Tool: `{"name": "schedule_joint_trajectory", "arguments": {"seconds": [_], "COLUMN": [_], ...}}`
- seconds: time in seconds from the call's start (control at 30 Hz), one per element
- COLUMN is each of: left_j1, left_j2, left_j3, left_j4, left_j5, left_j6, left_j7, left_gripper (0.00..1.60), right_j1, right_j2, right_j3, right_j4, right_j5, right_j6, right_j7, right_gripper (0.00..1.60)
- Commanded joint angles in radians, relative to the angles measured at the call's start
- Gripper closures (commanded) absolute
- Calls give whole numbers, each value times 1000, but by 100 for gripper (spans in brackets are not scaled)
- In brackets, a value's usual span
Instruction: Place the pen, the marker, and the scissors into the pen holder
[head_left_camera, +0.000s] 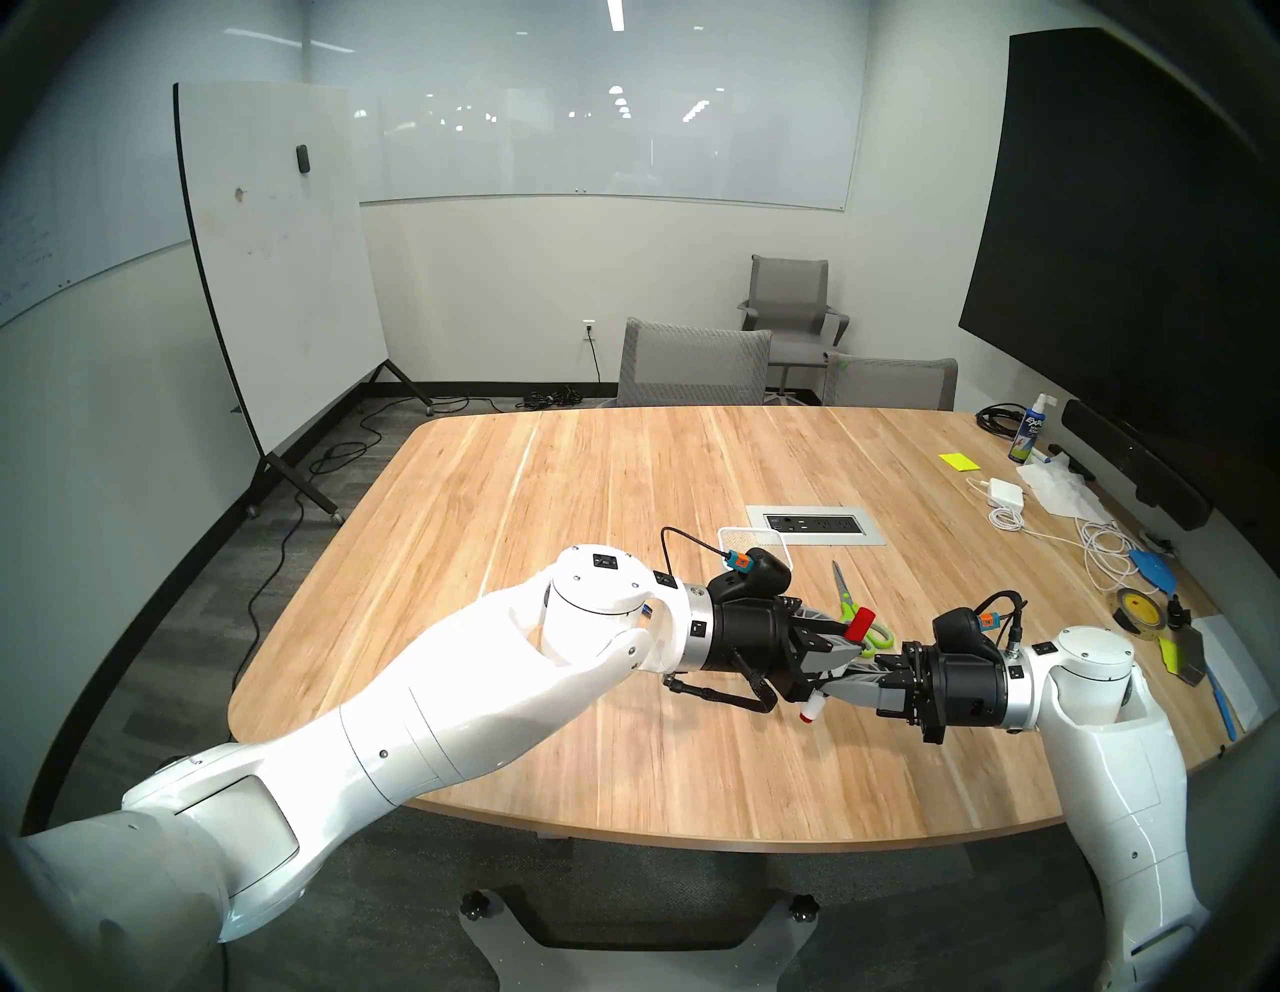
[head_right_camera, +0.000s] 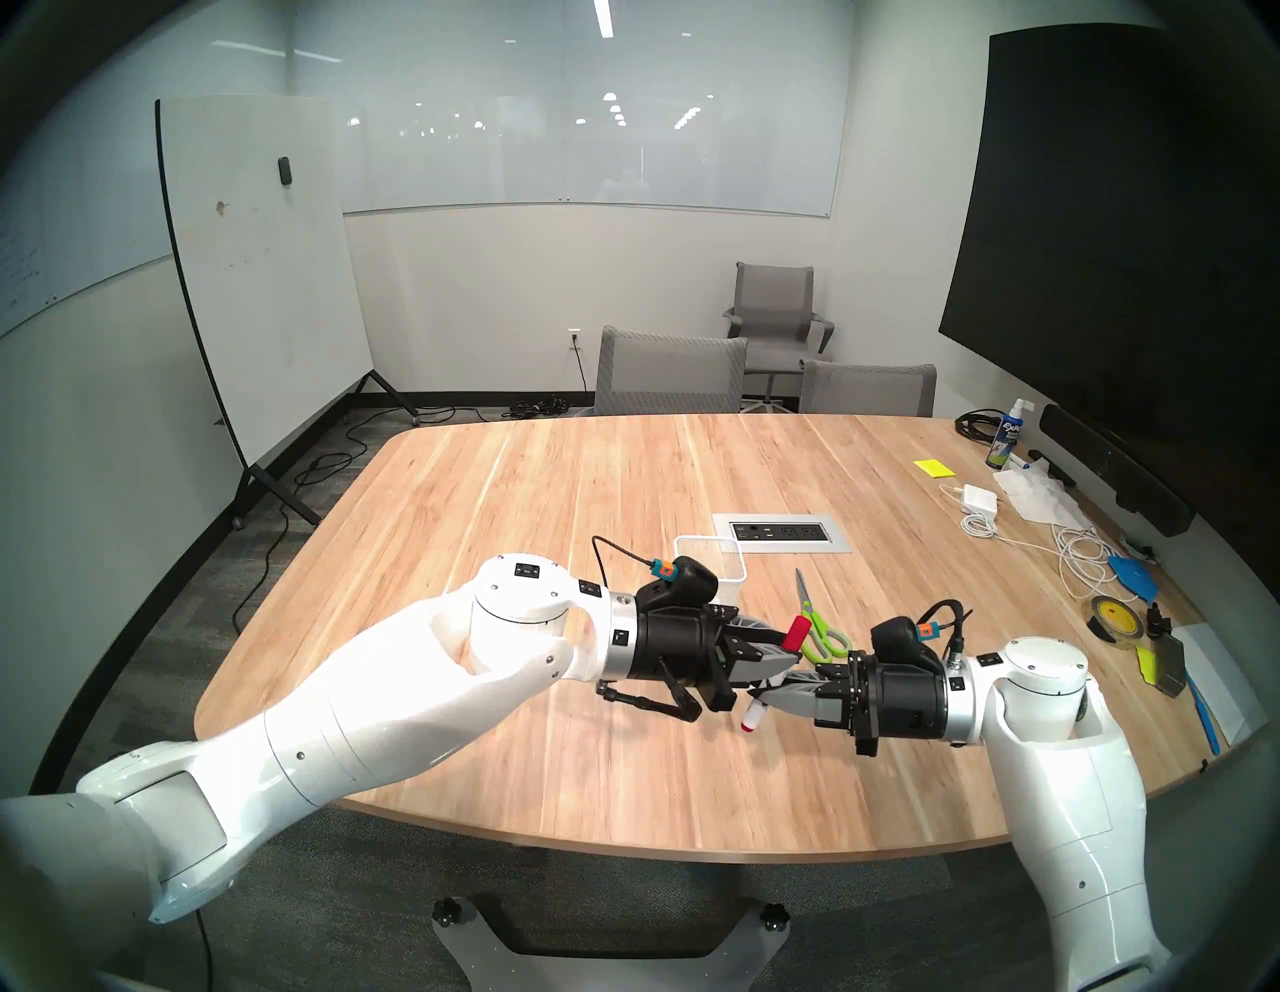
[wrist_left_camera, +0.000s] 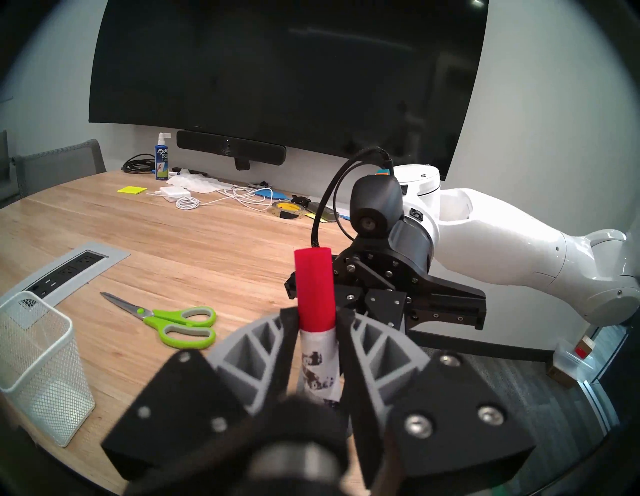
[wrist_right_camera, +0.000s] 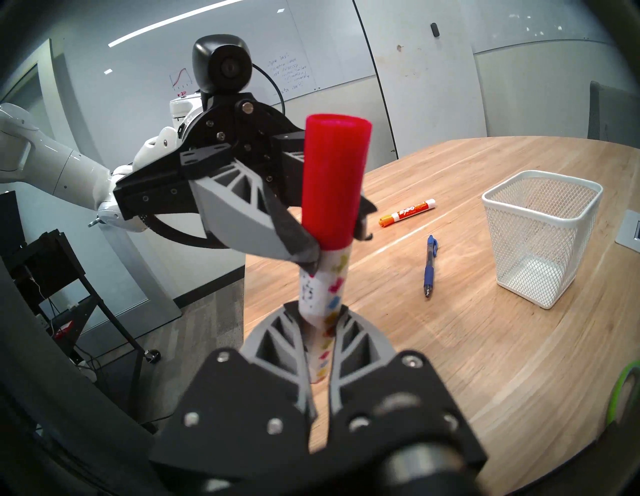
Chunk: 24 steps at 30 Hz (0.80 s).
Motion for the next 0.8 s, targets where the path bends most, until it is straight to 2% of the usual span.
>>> {"name": "schedule_joint_trajectory", "arguments": {"seconds": [0.0,0.1,0.13,0.33,0.37,0.4,0.47,0.5,0.53,0.57,0.77], "left_j1": [-14,-15,-16,-16,-15,-14,-12,-11,-10,-9,0], "left_j2": [-20,-20,-21,-22,-23,-23,-23,-22,-22,-22,-16], "left_j3": [-2,-1,0,7,7,7,6,5,4,4,-2], "left_j4": [-2,-2,-1,-2,-2,-3,-3,-2,-2,-2,-16], "left_j5": [0,1,2,13,13,14,13,13,12,12,12], "left_j6": [1,3,3,1,2,2,3,2,2,1,5], "left_j7": [3,3,2,13,16,17,24,24,25,26,50], "left_gripper": [118,132,160,160,160,160,160,160,160,160,160], "right_j1": [2,2,2,-1,1,1,2,3,2,2,1], "right_j2": [13,16,17,22,21,20,21,21,21,20,19], "right_j3": [-4,-6,-7,-6,-7,-7,-9,-9,-9,-9,-8], "right_j4": [-9,-8,-7,-5,-1,2,5,5,6,5,5], "right_j5": [32,37,39,49,50,51,52,53,53,54,56], "right_j6": [1,0,0,3,-1,-5,-7,-8,-9,-9,-9], "right_j7": [49,49,49,49,49,47,46,45,44,42,30], "right_gripper": [160,160,160,160,153,88,80,57,4,0,0]}}
